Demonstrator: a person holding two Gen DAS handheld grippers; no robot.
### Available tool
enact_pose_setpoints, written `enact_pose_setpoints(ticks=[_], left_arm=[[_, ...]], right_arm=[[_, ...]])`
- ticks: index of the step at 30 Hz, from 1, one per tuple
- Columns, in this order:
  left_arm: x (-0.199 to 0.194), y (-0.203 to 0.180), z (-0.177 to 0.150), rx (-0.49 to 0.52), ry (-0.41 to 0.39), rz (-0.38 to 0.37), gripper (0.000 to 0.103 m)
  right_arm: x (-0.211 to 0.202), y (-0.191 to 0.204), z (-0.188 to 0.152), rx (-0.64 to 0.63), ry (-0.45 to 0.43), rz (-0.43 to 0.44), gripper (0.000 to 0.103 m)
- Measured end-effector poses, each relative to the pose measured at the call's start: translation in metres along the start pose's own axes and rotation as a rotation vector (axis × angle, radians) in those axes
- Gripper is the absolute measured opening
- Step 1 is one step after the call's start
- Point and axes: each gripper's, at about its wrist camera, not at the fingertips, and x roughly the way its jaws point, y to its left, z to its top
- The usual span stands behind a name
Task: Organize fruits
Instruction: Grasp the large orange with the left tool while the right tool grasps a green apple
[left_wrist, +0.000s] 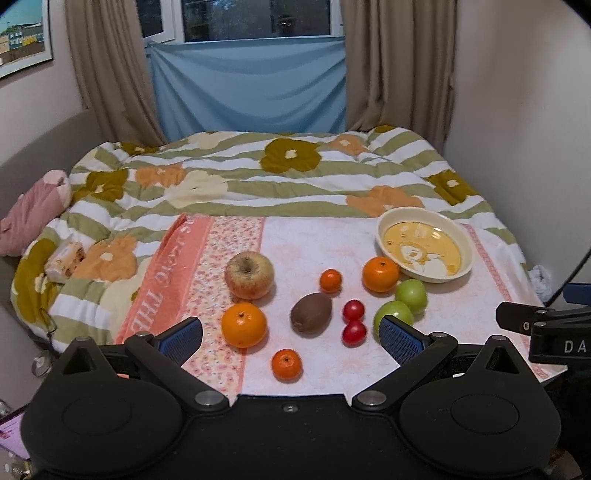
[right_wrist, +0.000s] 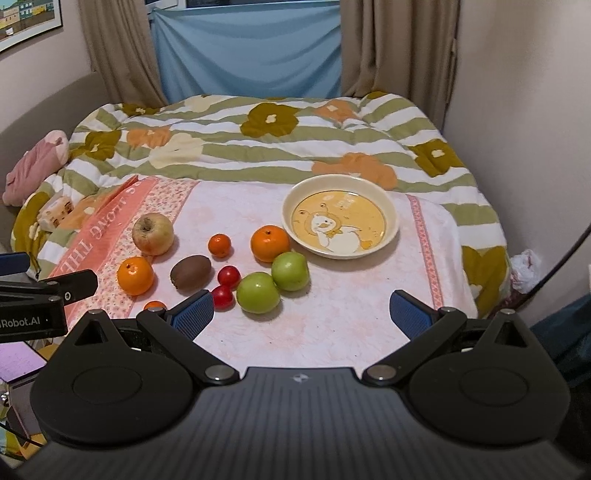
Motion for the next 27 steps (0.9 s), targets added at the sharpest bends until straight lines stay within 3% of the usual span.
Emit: enact_pose_setpoints(ticks=[6,12,20,27], left_arm=[[0.017,0.012,-0.007,-0.026,0.009,0.053,0.103],[0.049,0.031,-0.009,-0.031,0.032,0.050,0.103],[0.108,0.053,-0.005,0.041,0.075,0.040,0.101],[0.163,0.061,-0.008,0.125,0.176,-0.035,0.095]], right_arm=[[0.026,-0.001,0.001,-0.008,-0.002,0.060,0.103],[0.061,0.008,0.001,0.019,0.011,0.068,0.103],[0.116,0.032,-0.001,0.088,0.044,0.025,0.103],[0.154,0.040,-0.009,0.173,0.099,-0.040,0.103]])
